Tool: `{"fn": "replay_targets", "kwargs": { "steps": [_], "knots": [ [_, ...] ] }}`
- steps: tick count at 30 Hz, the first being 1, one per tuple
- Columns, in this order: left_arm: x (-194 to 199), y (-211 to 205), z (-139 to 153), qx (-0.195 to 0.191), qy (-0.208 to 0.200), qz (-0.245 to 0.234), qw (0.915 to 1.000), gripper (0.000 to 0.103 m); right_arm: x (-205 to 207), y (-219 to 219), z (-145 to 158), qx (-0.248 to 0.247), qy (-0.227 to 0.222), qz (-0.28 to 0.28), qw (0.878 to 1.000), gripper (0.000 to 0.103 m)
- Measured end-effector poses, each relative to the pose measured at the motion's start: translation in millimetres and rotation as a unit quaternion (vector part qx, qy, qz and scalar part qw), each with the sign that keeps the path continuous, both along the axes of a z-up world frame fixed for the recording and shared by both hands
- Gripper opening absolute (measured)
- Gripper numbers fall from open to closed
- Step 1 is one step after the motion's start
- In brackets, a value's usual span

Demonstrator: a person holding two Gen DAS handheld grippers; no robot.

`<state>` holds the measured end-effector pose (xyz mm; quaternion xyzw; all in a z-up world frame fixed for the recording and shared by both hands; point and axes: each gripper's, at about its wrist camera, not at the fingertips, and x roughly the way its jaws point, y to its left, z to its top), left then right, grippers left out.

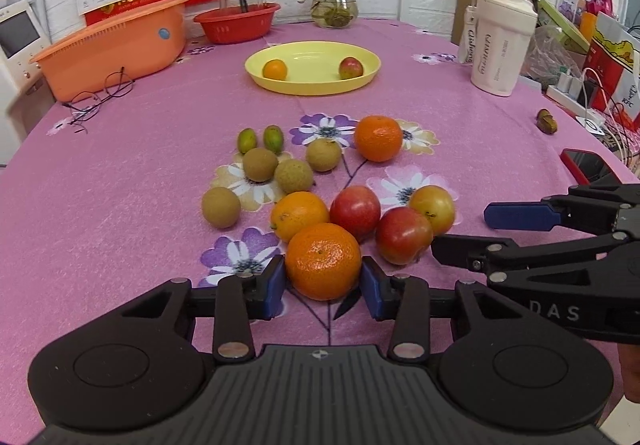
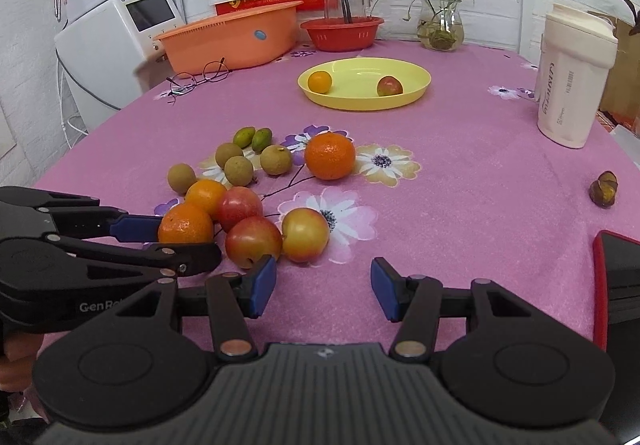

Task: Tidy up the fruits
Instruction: 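Grasp a large tangerine with left tool while right tool grasps a yellow-red apple, then carry the tangerine with left tool while right tool carries the apple to the plate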

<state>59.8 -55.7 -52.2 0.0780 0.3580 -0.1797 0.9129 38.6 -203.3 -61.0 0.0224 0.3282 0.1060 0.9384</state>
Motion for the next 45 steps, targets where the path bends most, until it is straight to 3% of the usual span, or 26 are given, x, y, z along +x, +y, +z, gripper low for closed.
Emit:
{"fn": "replay_targets", "kwargs": {
  "steps": [5,14,26,45],
  "knots": [
    [1.0,13.3,0.0,-0.011,0.005,0.011,0.9999,0.037,13.3,9.5,-1.6,-0.025,-0.005,0.006,1.0,0.078],
    [2.0,18.9,-0.2,-0.011,0.003,0.014,0.9998,0.037,17.4,15.5,-2.9,-0.029,-0.015,0.013,0.999,0.077],
    [1.1,21.9,1.8,-0.014,-0.001,0.015,0.9998,0.037,15.1,6.0,3.6,-0.003,-0.018,-0.004,1.0,0.077],
    [15.0,11.9,28.7,-0.01,-0.043,-0.005,0.999,0.037,25.3,-4.5,19.8,0.01,-0.039,-0.013,0.999,0.077]
  ]
}}
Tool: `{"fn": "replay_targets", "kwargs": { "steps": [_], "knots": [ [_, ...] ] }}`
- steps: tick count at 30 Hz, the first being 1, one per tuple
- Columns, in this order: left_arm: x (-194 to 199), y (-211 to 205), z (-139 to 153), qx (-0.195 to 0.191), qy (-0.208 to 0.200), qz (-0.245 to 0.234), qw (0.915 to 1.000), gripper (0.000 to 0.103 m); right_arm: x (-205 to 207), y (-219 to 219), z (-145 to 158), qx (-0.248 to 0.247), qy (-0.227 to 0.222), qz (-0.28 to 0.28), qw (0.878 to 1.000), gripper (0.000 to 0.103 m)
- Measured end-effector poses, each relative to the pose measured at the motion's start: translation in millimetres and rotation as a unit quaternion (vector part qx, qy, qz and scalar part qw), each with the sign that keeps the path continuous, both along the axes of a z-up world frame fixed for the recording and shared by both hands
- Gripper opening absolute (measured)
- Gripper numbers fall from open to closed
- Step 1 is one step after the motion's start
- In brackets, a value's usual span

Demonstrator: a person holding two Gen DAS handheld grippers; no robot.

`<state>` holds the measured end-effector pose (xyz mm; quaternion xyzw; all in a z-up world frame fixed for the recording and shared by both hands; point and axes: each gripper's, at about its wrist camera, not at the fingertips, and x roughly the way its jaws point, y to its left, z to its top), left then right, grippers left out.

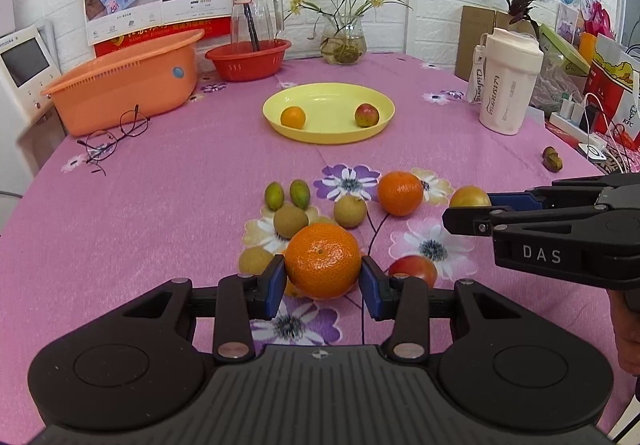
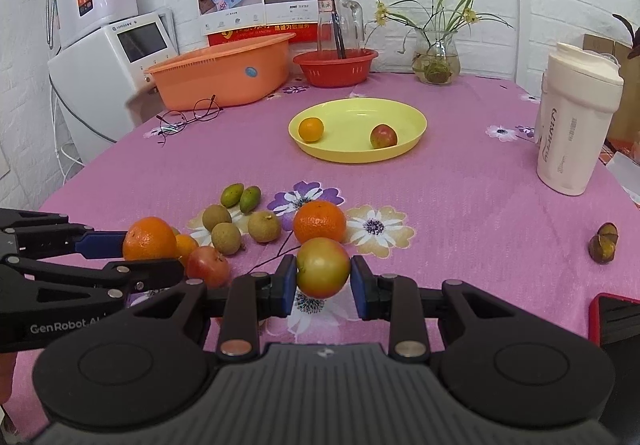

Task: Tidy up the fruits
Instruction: 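Carry the tangerine with left tool while right tool carries the apple to the plate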

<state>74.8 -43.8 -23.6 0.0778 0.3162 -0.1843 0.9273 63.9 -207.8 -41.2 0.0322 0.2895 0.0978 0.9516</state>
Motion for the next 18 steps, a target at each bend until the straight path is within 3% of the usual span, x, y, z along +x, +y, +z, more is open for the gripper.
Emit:
{"fn": "replay_targets", "kwargs": {
  "steps": [18],
  "knots": [
    [62.4,-13.8,19.9,0.003,-0.028,-0.007,0.9996,0.037,41.0,-8.7,22.3,0.006,-0.027,-0.007,1.0,0.077]
  ]
}}
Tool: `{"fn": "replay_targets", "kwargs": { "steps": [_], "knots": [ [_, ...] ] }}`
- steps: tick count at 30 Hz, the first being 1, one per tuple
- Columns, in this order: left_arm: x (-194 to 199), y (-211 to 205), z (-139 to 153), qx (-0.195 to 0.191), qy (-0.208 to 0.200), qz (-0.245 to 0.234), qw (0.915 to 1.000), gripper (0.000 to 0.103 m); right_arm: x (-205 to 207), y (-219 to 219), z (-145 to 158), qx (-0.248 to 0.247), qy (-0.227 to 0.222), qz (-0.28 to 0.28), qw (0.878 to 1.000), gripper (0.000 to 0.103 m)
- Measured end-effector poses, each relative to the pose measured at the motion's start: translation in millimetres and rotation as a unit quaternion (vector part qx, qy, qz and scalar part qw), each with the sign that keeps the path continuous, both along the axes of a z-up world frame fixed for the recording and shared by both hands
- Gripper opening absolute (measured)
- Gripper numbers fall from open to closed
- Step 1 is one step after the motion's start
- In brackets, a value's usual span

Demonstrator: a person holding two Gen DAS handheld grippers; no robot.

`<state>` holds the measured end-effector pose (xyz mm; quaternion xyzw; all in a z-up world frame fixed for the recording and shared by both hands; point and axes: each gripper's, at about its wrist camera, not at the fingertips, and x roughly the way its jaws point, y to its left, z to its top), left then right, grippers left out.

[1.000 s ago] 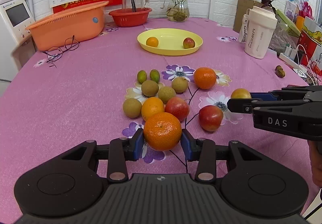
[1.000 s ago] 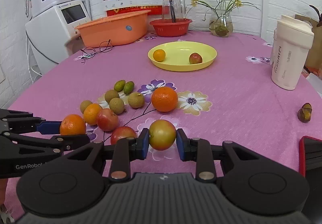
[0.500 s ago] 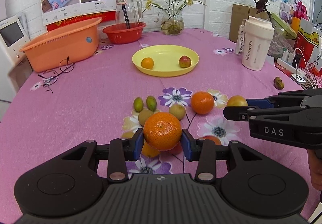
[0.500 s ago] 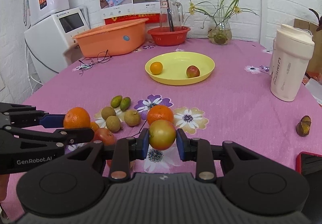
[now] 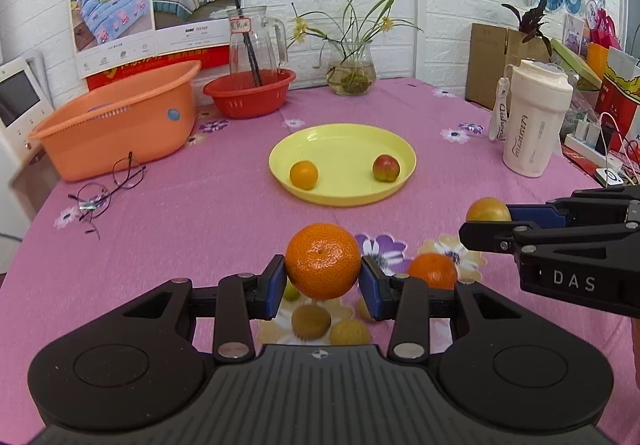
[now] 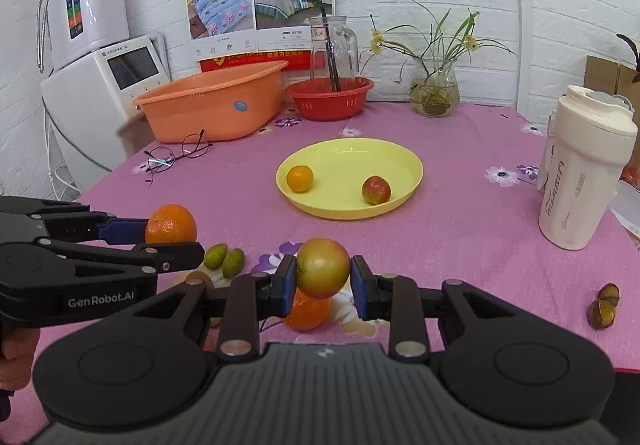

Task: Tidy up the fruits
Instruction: 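Carry the tangerine with left tool while right tool carries the apple to the plate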

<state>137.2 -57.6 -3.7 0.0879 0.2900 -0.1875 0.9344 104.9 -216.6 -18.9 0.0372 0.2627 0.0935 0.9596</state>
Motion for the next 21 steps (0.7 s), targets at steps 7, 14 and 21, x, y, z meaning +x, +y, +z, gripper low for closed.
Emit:
{"fn": "replay_targets", "kwargs": {
  "steps": [7,14,21],
  "knots": [
    [25.9,-6.9,4.4,-0.007,-0.002,-0.005,1.0,0.037,22.7,-7.0,9.0,0.02,-0.013,-0.019,1.0,0.077],
    [53.3,-19.6,10.1,-0.01,-0.008,-0.015,0.9998,0.037,50.6,-18.0,16.9,0.045,-0.016,-0.046,0.998,0.077],
    [81.5,-40.1,7.2,0.005,-0.011,-0.014,0.9998,0.037,85.3,-26.4,18.4,0.04,-0.013,-0.072,0.997,0.077]
  ]
}}
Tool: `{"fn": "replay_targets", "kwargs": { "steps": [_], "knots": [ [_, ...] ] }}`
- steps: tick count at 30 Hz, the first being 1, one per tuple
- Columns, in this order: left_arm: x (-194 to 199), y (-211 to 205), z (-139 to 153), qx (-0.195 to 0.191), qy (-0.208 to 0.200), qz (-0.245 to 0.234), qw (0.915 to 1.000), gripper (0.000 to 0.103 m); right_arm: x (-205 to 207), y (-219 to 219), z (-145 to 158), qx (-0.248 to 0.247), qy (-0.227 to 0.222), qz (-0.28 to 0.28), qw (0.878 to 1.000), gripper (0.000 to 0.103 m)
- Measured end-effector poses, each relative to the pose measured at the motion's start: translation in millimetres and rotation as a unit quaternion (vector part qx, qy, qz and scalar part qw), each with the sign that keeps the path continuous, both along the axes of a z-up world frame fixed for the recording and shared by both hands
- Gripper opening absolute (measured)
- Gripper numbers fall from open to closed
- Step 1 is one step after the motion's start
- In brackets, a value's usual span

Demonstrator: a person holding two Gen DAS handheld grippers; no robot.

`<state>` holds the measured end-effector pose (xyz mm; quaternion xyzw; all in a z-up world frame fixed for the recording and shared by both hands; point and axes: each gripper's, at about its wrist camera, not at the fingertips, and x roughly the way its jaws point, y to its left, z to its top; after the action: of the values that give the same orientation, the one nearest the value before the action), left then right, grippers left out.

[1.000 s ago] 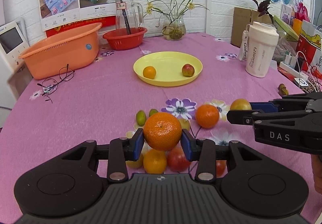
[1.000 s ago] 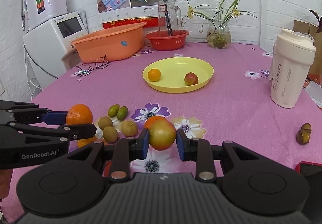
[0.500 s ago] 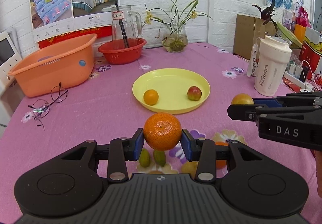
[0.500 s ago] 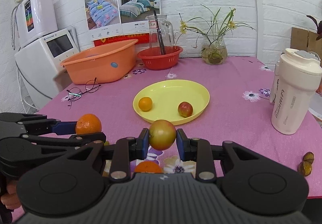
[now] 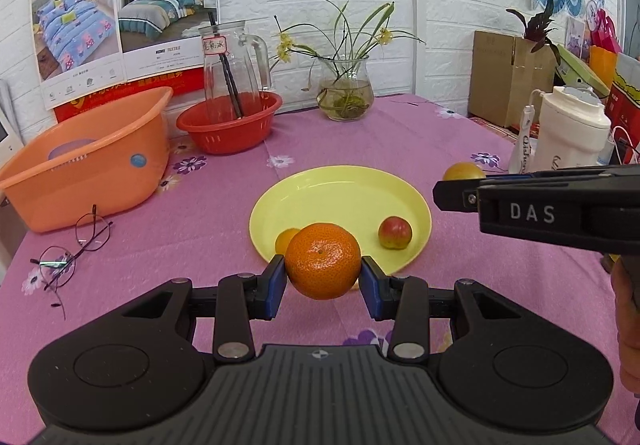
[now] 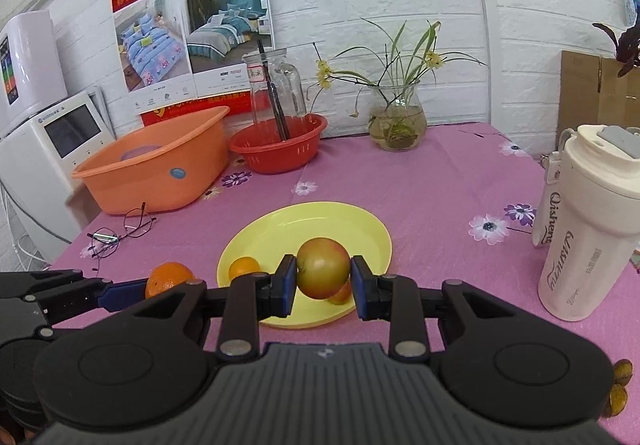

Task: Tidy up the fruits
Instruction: 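Carry the tangerine with left tool while right tool carries the apple to the plate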

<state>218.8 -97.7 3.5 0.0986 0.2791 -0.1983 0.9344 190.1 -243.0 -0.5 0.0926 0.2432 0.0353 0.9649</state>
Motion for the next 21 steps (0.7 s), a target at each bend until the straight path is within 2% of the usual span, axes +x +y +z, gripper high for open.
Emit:
{"fn": "replay_targets", "kwargs": {
  "steps": [12,21],
  "knots": [
    [41.7,-20.2,-14.0,0.017,0.023,0.01,0.9995,0.037,46.7,-10.1,-18.2,0.004,0.035,-0.012,0.999,0.077],
    [58.9,-31.5,-27.1,0.023,0.042,0.006,0.9988,0.037,62.7,-16.8,-28.1,0.018,0.049,-0.02,0.998,0.077]
  ]
}}
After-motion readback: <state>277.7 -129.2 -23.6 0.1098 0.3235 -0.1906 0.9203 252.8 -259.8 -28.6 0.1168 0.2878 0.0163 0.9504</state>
